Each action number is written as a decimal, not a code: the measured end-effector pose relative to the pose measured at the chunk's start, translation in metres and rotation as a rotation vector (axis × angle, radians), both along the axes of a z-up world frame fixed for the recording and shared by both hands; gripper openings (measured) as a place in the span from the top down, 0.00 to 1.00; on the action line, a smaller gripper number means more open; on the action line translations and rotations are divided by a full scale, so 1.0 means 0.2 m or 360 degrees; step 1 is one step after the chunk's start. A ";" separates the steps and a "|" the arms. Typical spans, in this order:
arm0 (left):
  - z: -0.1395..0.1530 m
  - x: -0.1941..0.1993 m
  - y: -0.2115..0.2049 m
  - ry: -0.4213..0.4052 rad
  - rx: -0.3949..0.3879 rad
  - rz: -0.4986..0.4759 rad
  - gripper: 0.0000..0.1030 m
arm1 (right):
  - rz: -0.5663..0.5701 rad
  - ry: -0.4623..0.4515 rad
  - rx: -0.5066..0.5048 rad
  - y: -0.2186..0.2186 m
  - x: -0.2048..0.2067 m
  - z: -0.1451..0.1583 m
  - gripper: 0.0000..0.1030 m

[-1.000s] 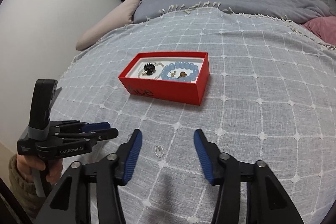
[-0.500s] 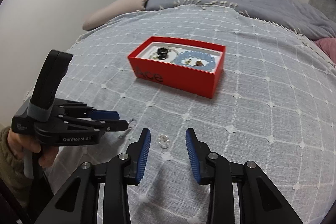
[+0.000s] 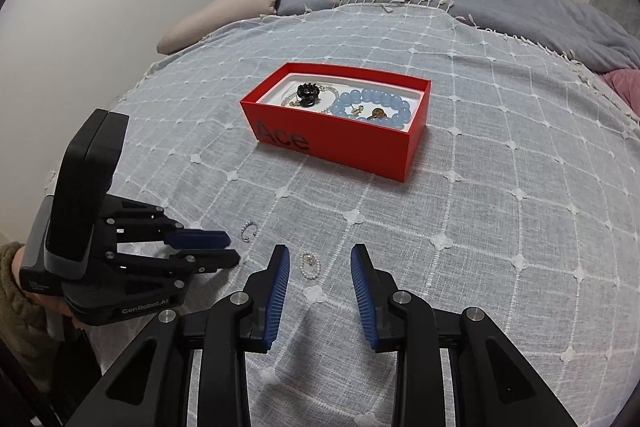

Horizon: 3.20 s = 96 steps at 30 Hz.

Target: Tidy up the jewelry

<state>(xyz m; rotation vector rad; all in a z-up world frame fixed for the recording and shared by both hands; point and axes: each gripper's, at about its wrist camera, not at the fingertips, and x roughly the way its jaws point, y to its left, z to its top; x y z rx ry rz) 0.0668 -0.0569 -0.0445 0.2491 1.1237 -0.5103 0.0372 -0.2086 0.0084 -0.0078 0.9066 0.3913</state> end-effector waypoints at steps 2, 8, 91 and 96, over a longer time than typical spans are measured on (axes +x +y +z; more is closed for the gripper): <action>0.00 0.00 -0.01 0.0009 0.0010 -0.0003 0.95 | -0.0003 0.0001 0.0004 0.00 0.00 0.00 0.69; 0.04 0.02 0.03 0.0024 -0.0047 0.0044 0.95 | 0.0010 0.0019 0.0009 0.00 0.01 -0.01 0.69; 0.18 0.12 0.26 0.0007 -0.0262 0.0212 0.95 | 0.0180 -0.0025 -0.0217 0.20 0.10 -0.15 0.96; 0.18 0.12 0.26 0.0005 -0.0264 0.0213 0.95 | 0.0155 -0.0022 -0.0085 0.15 0.11 -0.11 0.96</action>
